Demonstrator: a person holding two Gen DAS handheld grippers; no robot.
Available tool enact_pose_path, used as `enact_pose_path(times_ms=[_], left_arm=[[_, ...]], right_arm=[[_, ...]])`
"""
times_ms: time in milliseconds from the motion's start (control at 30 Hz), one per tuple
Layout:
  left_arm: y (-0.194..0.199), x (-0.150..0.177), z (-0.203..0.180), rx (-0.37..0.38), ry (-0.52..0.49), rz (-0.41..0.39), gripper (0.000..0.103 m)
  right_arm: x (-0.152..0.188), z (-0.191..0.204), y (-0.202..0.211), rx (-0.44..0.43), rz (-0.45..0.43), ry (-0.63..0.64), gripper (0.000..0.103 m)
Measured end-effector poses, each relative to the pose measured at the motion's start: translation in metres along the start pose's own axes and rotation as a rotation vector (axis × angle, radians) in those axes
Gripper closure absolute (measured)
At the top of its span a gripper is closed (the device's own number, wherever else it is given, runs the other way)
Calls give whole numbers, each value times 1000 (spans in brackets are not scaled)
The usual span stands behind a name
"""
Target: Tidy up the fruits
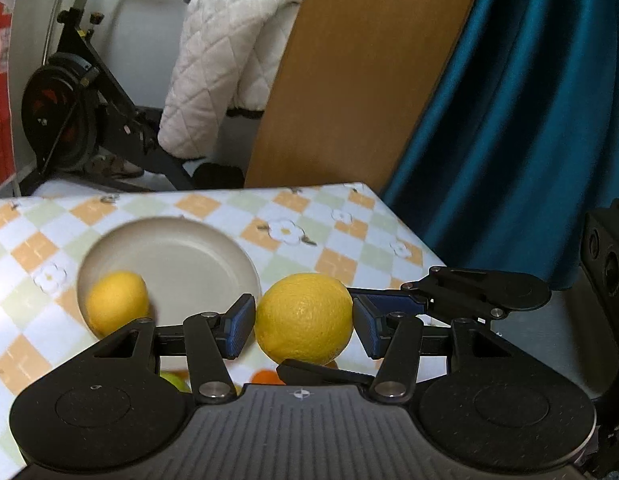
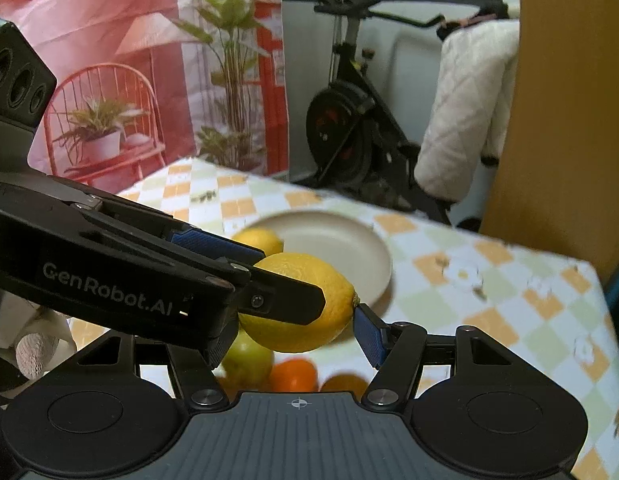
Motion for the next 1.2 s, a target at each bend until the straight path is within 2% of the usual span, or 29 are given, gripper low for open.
enact_pose_path(times_ms=[300, 733, 1200], left_arm=[[-21, -13, 30, -20, 37, 34, 47], [-62, -13, 67, -79, 87, 119, 47], [-78, -5, 75, -110, 105, 156, 46]], right_arm=[[-16, -3, -39, -27, 25, 16, 44], [-7, -12, -106, -90, 135, 3, 44], [3, -15, -132, -98, 194, -37, 43]])
Point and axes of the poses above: each gripper's, at about its wrist camera, not at the fingertips, and y roughly against the way its jaws point, z to its left, x to its underside, the point moved 4 cm from there along -y, roughly the way its jaws point, and after that the axes turned 7 degrees about y, right-handed, at the moved point
